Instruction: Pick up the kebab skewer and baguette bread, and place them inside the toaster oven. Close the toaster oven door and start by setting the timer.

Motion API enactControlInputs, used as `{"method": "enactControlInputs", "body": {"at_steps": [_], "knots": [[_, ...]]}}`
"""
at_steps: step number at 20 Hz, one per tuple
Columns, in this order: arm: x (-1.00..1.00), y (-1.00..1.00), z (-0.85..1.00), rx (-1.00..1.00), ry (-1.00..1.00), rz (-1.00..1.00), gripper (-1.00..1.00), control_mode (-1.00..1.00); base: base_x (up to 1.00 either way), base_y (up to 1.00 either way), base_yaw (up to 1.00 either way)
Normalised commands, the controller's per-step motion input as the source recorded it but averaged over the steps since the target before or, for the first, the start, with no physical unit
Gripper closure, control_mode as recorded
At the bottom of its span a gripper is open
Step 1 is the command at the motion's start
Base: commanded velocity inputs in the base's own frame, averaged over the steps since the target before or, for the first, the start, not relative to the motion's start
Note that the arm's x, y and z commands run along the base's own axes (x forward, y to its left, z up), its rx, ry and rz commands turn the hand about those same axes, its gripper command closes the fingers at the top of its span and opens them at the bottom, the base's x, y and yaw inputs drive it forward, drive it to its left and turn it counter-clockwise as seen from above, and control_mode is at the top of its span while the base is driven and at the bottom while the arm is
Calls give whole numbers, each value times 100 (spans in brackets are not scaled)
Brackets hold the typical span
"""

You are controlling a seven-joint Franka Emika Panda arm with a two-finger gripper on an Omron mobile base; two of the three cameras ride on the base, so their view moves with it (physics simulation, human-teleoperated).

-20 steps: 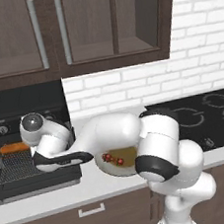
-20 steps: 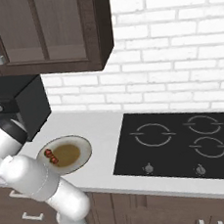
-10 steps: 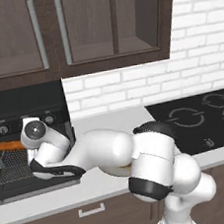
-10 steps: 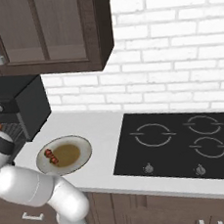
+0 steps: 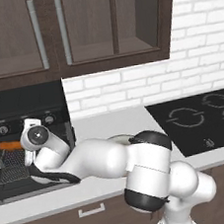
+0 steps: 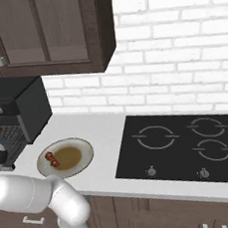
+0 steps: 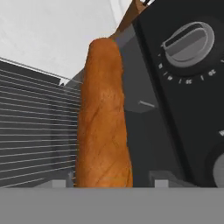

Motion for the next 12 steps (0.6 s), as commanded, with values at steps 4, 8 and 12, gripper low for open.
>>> {"method": "enactControlInputs", "body": {"at_steps": [4, 8, 12], "knots": [[27, 0, -2, 0, 0, 0, -100, -100, 0, 0, 0], [10, 0, 0, 0, 0, 0, -100, -100, 0, 0, 0], [-14, -5, 19, 0, 7, 0, -100, -100, 0, 0, 0]]}}
